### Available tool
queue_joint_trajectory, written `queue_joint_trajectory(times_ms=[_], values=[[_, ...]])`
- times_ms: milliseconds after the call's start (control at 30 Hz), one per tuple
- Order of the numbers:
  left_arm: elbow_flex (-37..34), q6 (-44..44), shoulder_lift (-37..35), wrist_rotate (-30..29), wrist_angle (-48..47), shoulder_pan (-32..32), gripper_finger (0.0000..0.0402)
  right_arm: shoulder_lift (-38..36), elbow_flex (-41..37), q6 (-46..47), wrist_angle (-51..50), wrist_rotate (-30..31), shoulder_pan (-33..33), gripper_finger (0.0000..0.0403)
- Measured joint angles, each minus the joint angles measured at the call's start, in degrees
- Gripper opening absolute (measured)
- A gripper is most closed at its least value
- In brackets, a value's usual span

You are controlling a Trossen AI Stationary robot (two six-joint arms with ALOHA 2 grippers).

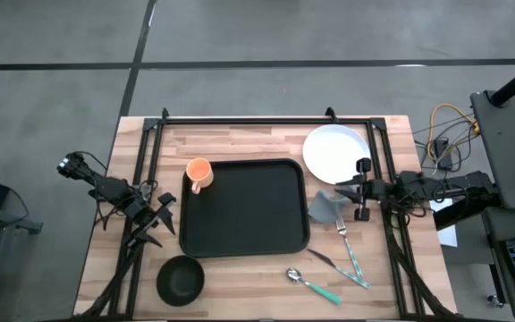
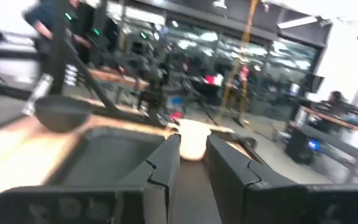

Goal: Set up tray
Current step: Put the white plate on the black tray

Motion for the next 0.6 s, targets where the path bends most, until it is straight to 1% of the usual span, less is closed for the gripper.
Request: queue_joint_trajectory(times_ms=[233,400,467,600], values=[[0.00,-0.02,0.00,-0.02,0.00,0.00,0.0202,0.09,0.00,0.79,-5.80,8.21,0.00,0.0113],[0.00,-0.02,0.00,-0.02,0.01,0.00,0.0202,0.09,0.16,3.22,-7.84,11.34,0.00,0.0150],[0.00,-0.02,0.00,-0.04,0.00,0.00,0.0202,0.40,1.90,4.76,-11.47,12.07,-0.03,0.0162],[0.00,-0.02,0.02,-0.04,0.00,0.00,0.0202,2.64,7.50,11.32,-23.08,14.93,-0.05,0.0175]])
